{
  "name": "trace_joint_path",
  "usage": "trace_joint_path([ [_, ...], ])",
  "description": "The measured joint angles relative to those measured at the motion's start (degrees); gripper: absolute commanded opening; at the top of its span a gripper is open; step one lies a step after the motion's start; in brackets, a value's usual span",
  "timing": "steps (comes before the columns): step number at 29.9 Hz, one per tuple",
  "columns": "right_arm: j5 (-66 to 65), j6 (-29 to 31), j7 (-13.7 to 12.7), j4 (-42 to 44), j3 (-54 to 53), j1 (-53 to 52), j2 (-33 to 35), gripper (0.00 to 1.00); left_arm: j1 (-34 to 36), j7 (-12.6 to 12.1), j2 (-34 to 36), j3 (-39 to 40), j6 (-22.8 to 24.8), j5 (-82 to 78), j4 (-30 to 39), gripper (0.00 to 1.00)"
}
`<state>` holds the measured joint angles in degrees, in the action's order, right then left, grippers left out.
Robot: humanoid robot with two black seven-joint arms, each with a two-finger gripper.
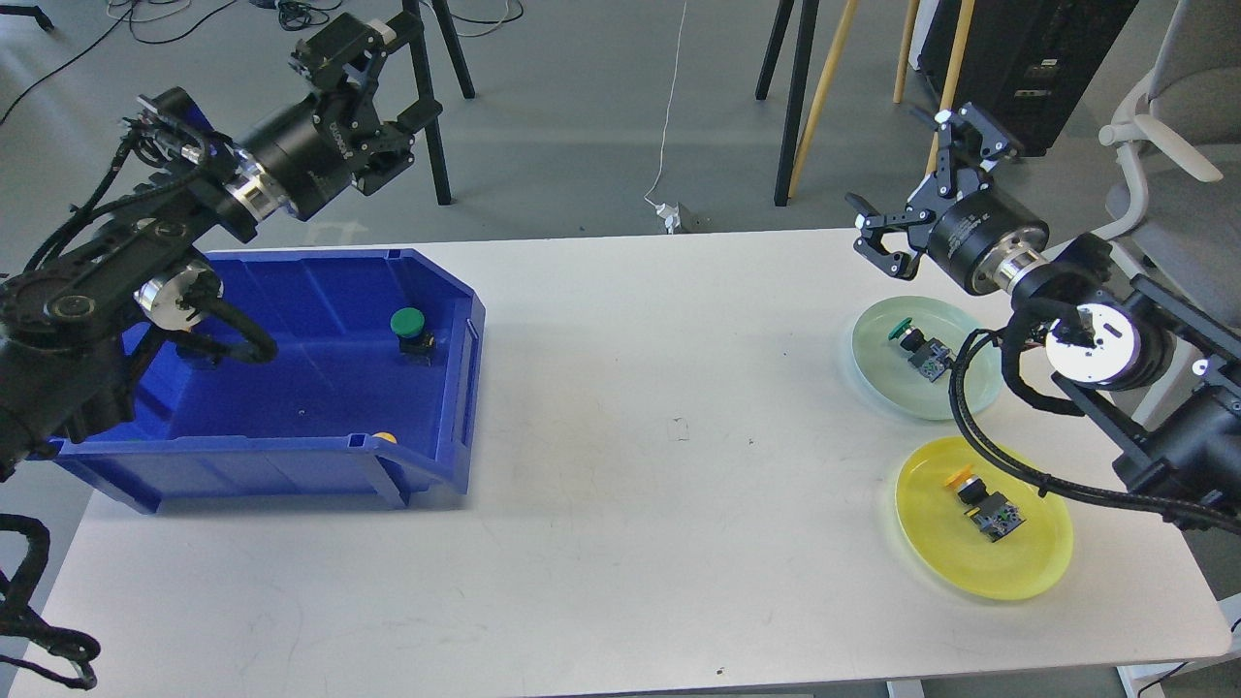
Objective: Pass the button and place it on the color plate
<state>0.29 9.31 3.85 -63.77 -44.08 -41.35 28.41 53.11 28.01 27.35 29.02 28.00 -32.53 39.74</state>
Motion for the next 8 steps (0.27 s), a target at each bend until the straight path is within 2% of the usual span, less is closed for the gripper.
trace_joint_path([
  [5,-0.89,13.03,0.02,0.06,0.69,-1.77,1.67,1.0,-2.65,0.0,0.2,0.11,0.0,4.69,-0.57,1.0],
  [8,-0.93,17.73,-0.02,1.05,0.74,-1.79,1.53,1.0,-2.87,0.0,0.21,0.24,0.0,7.26,-0.63,1.0],
])
